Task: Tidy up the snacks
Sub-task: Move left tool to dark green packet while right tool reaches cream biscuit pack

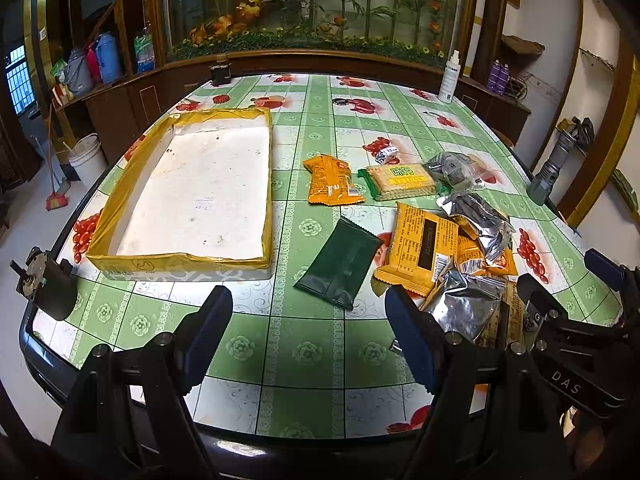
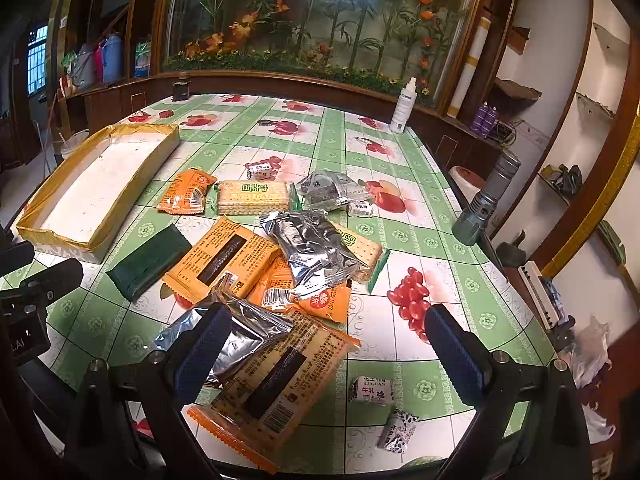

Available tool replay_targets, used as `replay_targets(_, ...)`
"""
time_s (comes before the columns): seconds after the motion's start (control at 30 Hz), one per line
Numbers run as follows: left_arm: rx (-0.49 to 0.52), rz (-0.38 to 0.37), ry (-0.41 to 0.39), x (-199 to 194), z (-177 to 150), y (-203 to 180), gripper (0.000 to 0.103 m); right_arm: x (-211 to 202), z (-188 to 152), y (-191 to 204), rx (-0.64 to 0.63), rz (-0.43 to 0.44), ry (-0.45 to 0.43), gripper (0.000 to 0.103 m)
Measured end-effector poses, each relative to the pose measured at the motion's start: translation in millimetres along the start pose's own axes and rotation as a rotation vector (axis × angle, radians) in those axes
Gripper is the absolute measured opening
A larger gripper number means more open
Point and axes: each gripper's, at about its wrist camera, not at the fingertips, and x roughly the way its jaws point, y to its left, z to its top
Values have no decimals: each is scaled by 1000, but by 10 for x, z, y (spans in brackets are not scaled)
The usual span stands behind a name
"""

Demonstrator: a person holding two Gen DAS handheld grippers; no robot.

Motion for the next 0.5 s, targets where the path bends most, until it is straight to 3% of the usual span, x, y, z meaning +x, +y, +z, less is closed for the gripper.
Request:
replay_targets(0.27,14,12,20,52,-32,-20,79,3,-28,-34,4,7,4,98)
replay_targets(0.3,15,12,79,54,-14,27,79,3,-31,-36,3,8,4,98)
replay_targets(0.5,15,-16,99,121,-33,117,79,29,-65,-28,-1,26,16,98)
